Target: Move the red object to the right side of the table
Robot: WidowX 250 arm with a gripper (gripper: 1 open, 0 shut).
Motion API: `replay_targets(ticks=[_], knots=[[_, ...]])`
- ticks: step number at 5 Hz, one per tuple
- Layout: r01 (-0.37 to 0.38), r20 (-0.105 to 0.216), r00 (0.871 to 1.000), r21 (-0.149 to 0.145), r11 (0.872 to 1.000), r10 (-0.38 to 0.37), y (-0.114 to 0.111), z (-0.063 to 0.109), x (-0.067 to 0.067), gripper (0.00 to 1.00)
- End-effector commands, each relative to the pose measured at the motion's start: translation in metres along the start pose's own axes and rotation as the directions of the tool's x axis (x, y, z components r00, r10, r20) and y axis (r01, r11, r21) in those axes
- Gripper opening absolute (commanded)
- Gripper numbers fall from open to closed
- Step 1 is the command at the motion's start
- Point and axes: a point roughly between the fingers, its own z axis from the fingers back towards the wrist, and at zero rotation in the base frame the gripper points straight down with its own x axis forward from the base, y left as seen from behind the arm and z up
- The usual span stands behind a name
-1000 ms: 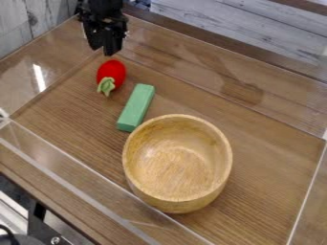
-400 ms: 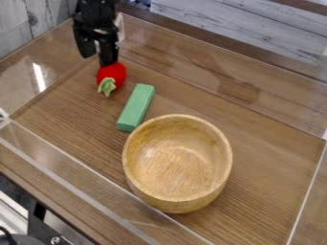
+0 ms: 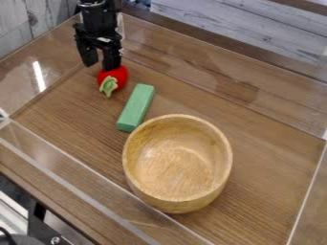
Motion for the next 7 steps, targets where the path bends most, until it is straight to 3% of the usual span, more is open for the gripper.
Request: replay_targets(ticks=[1,3,5,7], knots=[[-0.030,0.021,0.999,0.022,0.999,0.029,0.000,-0.001,0.013,1.00],[-0.051,0.007,0.999,0.027,0.998,0.051,0.003,-0.004,0.014,1.00],[-0.019,-0.011,1.000,0.035,0.999,0.020,-0.006,-0.012,0.003,1.00],[-0.006,-0.027,1.000,0.039,0.999,0.008,-0.004,-0.011,0.002,1.00]])
